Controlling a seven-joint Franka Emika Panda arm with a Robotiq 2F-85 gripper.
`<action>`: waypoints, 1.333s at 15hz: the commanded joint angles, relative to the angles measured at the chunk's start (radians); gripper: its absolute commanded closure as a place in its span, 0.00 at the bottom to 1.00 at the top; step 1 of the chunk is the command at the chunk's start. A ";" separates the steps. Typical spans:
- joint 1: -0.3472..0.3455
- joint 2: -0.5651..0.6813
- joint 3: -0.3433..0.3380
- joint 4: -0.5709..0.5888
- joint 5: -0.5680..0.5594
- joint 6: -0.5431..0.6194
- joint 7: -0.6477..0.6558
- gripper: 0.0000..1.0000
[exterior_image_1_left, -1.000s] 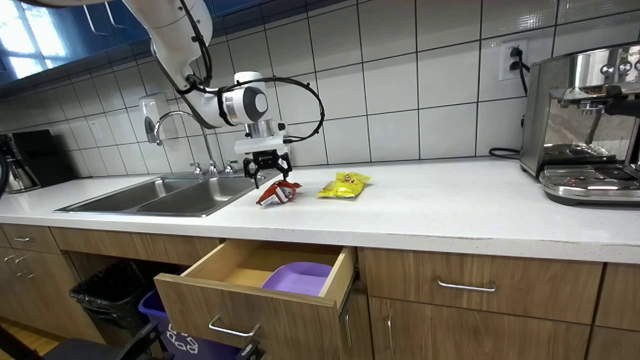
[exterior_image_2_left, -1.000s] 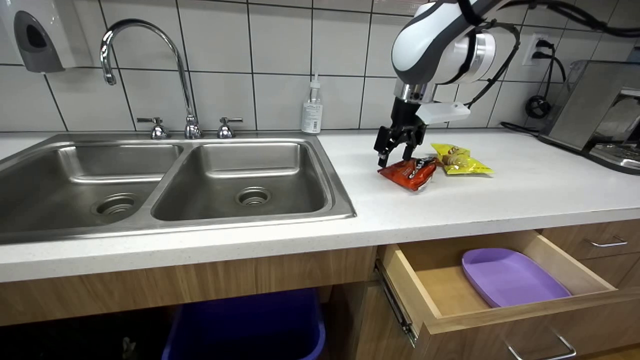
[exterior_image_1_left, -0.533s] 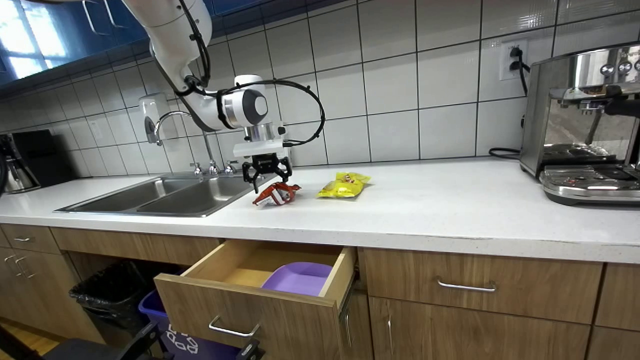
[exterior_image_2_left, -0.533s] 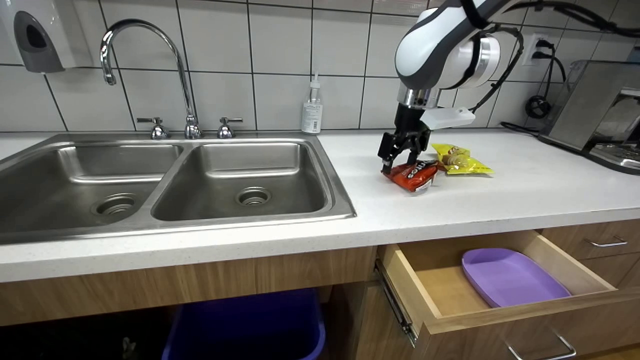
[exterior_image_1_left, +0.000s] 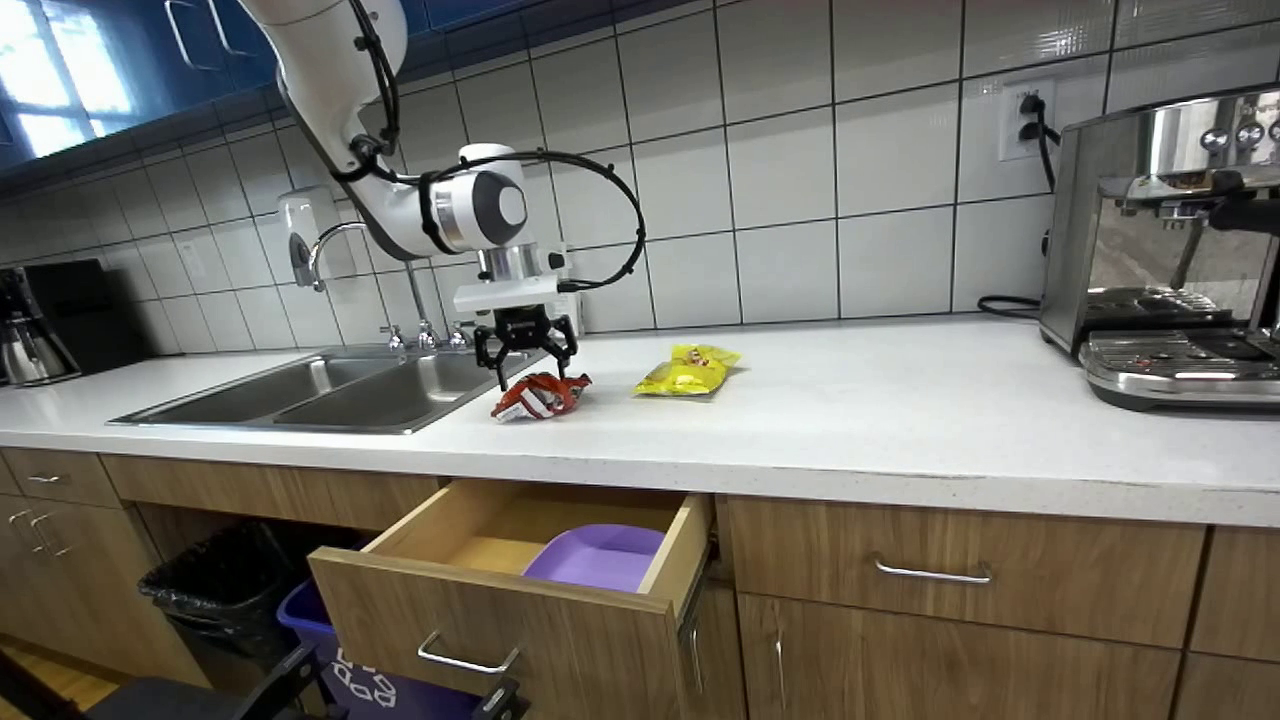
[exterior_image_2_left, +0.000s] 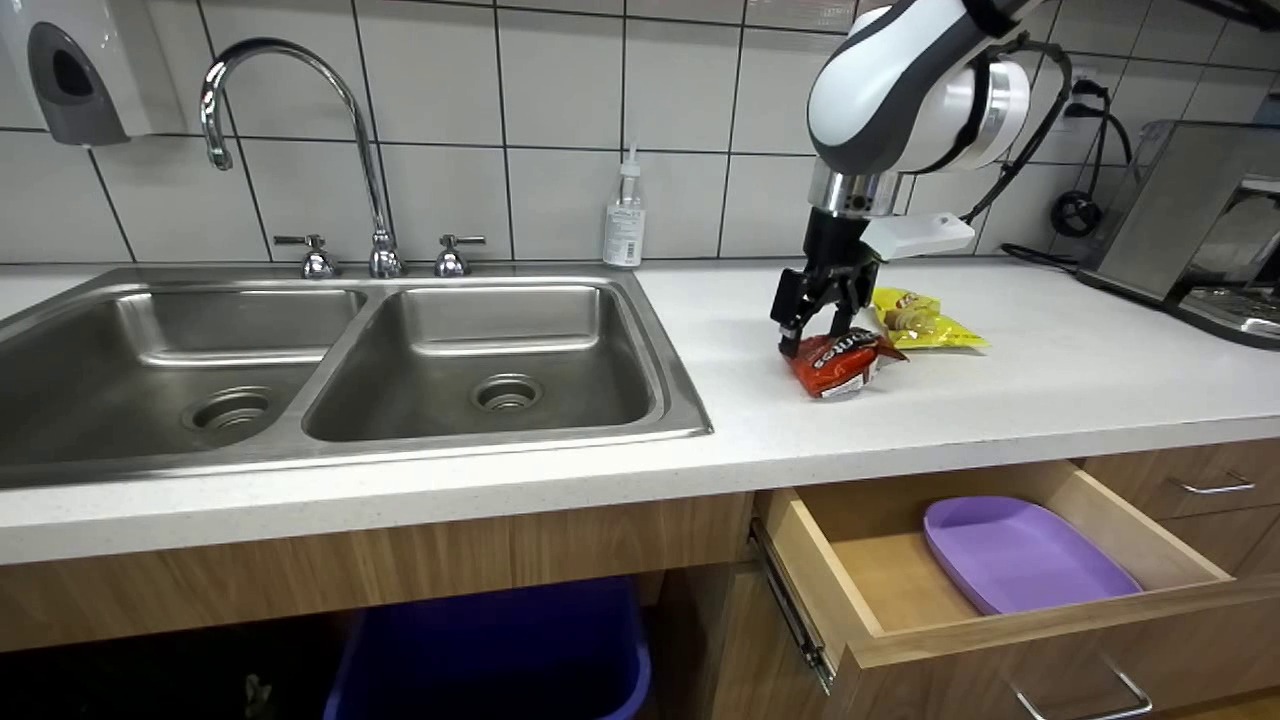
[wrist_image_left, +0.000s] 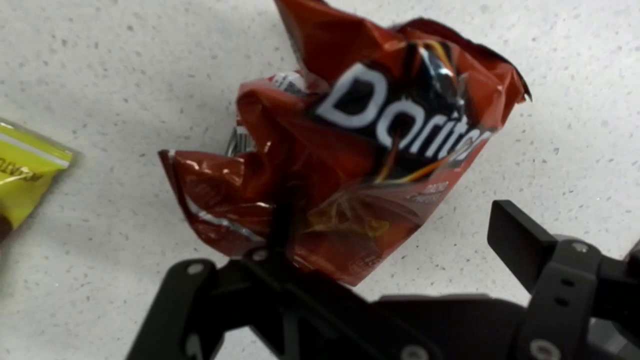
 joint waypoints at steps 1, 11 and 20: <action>-0.025 -0.090 0.013 -0.108 -0.004 0.011 -0.016 0.00; -0.069 -0.211 0.005 -0.285 0.007 0.018 -0.032 0.00; -0.097 -0.312 -0.012 -0.423 0.013 0.018 -0.037 0.00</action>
